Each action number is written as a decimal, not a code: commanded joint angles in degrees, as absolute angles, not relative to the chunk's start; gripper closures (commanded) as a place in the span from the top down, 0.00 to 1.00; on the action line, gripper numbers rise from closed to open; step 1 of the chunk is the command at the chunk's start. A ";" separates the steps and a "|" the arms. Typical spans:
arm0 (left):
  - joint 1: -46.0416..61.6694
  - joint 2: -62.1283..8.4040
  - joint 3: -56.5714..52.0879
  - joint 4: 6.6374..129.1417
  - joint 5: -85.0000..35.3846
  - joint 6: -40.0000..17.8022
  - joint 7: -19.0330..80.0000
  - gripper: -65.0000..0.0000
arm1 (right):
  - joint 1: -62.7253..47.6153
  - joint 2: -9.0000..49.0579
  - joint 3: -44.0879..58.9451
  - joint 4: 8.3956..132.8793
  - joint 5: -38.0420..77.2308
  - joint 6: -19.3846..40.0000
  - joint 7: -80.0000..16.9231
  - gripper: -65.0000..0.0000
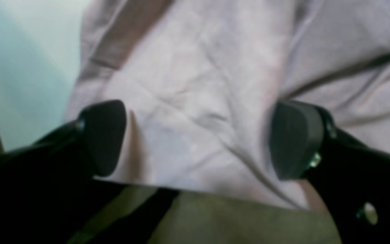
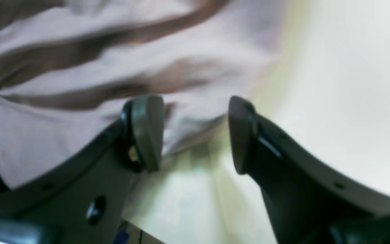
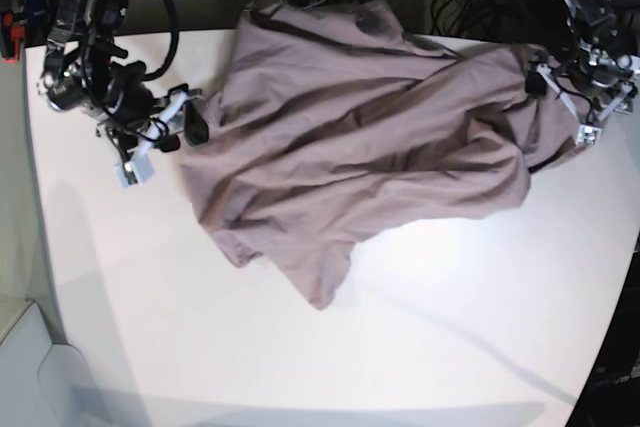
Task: Layout the t-shirt on the table in an organized manner, then fold the t-shirt properly
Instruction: 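Grasp the t-shirt hem with the right gripper, then pull the hem away from the left gripper with the right gripper, then release the hem and move the left gripper onto the fabric, then grasp the fabric with the left gripper and pull it outward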
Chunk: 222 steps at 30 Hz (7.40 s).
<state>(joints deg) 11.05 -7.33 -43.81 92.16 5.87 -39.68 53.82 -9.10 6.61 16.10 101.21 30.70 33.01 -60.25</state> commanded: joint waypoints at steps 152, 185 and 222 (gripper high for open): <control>5.67 -7.60 -35.38 97.89 -26.95 -40.00 60.09 1.00 | -1.98 5.23 17.63 95.25 31.87 27.30 -42.77 0.50; 6.11 -4.79 -29.85 97.63 -26.51 -40.00 59.03 0.61 | -4.70 8.92 17.54 94.99 31.87 27.47 -42.86 0.50; 5.49 -4.00 -45.49 92.62 -4.53 -40.00 59.12 0.06 | -4.70 8.66 17.19 94.90 31.78 27.47 -42.86 0.50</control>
<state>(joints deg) 6.04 -3.62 -45.47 91.42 -3.62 -40.14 59.83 -5.48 8.21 17.08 94.00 30.65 27.14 -44.27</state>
